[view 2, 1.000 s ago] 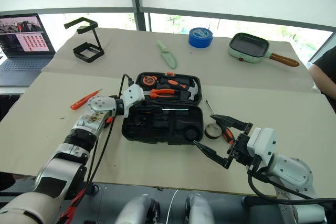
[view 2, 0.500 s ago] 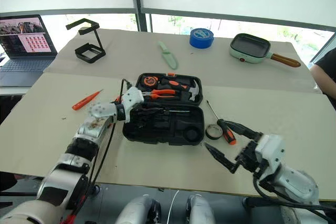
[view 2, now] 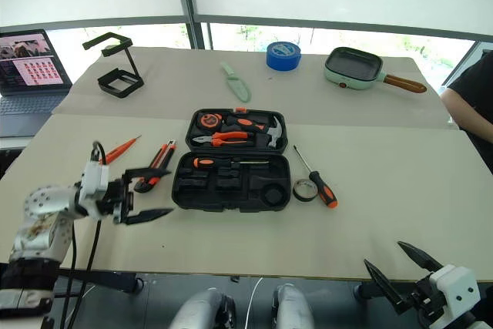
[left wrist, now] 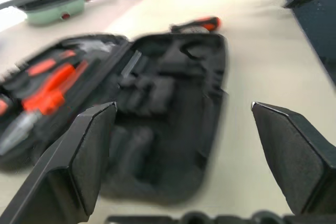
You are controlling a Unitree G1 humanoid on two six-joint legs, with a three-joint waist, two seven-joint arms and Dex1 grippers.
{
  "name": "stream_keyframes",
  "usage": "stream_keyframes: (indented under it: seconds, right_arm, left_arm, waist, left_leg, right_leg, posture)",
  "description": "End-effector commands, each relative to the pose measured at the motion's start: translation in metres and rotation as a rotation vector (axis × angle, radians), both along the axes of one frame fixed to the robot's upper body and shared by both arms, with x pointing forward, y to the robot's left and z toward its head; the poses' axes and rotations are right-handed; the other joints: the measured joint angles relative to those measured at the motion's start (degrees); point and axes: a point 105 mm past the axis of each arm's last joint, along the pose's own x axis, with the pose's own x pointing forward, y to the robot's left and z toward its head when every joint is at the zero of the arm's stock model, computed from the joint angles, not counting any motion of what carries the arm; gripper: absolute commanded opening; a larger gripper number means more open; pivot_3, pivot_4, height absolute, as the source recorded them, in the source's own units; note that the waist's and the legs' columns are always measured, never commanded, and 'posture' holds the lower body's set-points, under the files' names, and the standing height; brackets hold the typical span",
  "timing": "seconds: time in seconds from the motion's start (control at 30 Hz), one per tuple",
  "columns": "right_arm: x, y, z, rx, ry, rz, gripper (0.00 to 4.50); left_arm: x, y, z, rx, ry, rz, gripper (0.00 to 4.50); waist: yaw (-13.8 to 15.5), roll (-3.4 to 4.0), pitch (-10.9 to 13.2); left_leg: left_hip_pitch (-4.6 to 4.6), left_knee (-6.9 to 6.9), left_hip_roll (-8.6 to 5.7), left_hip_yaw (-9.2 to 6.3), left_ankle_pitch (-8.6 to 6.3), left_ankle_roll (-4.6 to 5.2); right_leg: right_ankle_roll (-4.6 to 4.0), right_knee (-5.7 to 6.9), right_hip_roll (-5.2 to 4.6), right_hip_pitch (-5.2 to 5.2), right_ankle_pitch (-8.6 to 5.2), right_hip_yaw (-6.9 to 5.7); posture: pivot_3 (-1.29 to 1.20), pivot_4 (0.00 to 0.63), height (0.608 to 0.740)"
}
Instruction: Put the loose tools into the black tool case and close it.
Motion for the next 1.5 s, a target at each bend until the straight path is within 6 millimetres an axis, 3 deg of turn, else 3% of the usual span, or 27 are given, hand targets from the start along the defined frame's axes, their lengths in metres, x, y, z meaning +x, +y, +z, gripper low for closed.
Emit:
stream_keyframes:
  seconds: [0.03, 0.17, 0.33, 0.5, 0.83, 1.0, 1.2, 1.37, 1.43, 1.5]
  right_arm:
    - [0.030, 0.005, 0.022, -0.046, -0.032, 0.018, 4.50]
    - [0.060, 0.016, 0.045, -0.036, 0.003, 0.076, 4.50]
    - [0.079, 0.045, 0.056, -0.017, 0.162, 0.196, 4.50]
    - [0.100, 0.054, 0.040, -0.106, 0.311, 0.207, 4.50]
    - [0.136, 0.056, 0.027, -0.108, 0.310, 0.161, 4.50]
    - [0.145, 0.047, 0.022, -0.100, 0.291, 0.098, 3.18]
    - [0.143, 0.033, 0.025, -0.088, 0.259, 0.057, 1.15]
    - [0.152, 0.009, 0.056, -0.174, 0.101, 0.004, 1.06]
    - [0.159, 0.014, 0.076, -0.206, 0.025, 0.052, 1.06]
    - [0.164, 0.032, 0.096, -0.246, -0.056, 0.176, 1.06]
  left_arm:
    - [-0.011, 0.001, 0.016, -0.044, -0.061, 0.028, 4.44]
    - [-0.019, -0.011, 0.022, -0.088, -0.030, 0.014, 4.44]
    - [-0.020, -0.023, 0.025, -0.110, -0.032, -0.010, 4.44]
    - [-0.016, -0.033, 0.028, -0.119, -0.058, -0.021, 4.44]
    - [-0.007, -0.036, 0.034, -0.105, -0.095, -0.016, 4.44]
    - [-0.010, -0.042, 0.035, -0.107, -0.101, -0.041, 4.50]
    - [-0.013, -0.047, 0.041, -0.120, -0.116, -0.058, 4.50]
    - [-0.009, -0.042, 0.046, -0.139, -0.155, -0.002, 4.50]
    - [-0.010, -0.040, 0.044, -0.140, -0.148, 0.020, 4.50]
    - [-0.009, -0.035, 0.042, -0.138, -0.147, 0.049, 4.50]
  waist:
    - [0.0, 0.02, 0.0]
    - [0.5, 0.18, 0.0]
    - [1.1, 0.22, 0.0]
    - [1.0, 0.20, 0.0]
    - [1.0, 0.16, 0.0]
    - [0.8, 0.16, 0.0]
    - [0.9, 0.16, 0.0]
    - [0.9, 0.17, 0.0]
    - [0.5, 0.19, 0.0]
    - [0.0, 0.19, 0.0]
  left_leg:
    - [0.01, 0.00, 0.00, 0.00, -0.01, -0.04]
    - [0.01, 0.00, -0.02, 0.06, -0.01, -0.08]
    - [-0.08, -0.05, 0.01, 0.01, 0.26, 0.15]
    - [-0.18, 0.02, 0.02, 0.02, 0.17, 0.28]
    - [-0.23, 0.05, 0.00, 0.04, 0.22, 0.21]
    - [-0.24, 0.05, 0.00, 0.05, 0.34, -0.01]
    - [-0.24, 0.06, 0.00, 0.05, 0.34, -0.01]
    - [-0.24, 0.06, -0.01, 0.07, 0.35, -0.02]
    - [-0.24, 0.05, 0.00, 0.08, 0.36, -0.04]
    - [-0.21, 0.03, 0.01, 0.14, 0.36, -0.04]
  right_leg:
    - [0.00, 0.01, -0.02, -0.01, 0.00, 0.03]
    - [-0.06, 0.03, -0.04, -0.05, -0.02, 0.08]
    - [-0.22, 0.06, 0.13, -0.07, -0.05, -0.05]
    - [-0.28, 0.03, 0.15, -0.07, -0.07, -0.15]
    - [-0.18, 0.01, 0.35, -0.06, -0.05, -0.33]
    - [-0.17, 0.00, 0.36, -0.05, -0.05, -0.34]
    - [-0.13, 0.00, 0.32, -0.02, -0.04, -0.34]
    - [-0.12, 0.00, 0.32, -0.03, -0.04, -0.31]
    - [-0.12, 0.00, 0.35, -0.04, -0.04, -0.31]
    - [-0.11, 0.02, 0.36, -0.08, -0.04, -0.30]
  posture:
    - [0.00, 0.150, 0.740]
    - [0.00, 0.150, 0.740]
    - [0.00, 0.150, 0.740]
    - [0.00, 0.150, 0.740]
    - [0.00, 0.150, 0.740]
    - [0.00, 0.150, 0.740]
    - [0.00, 0.150, 0.740]
    - [0.00, 0.150, 0.740]
    - [0.00, 0.150, 0.740]
    - [0.00, 0.150, 0.740]
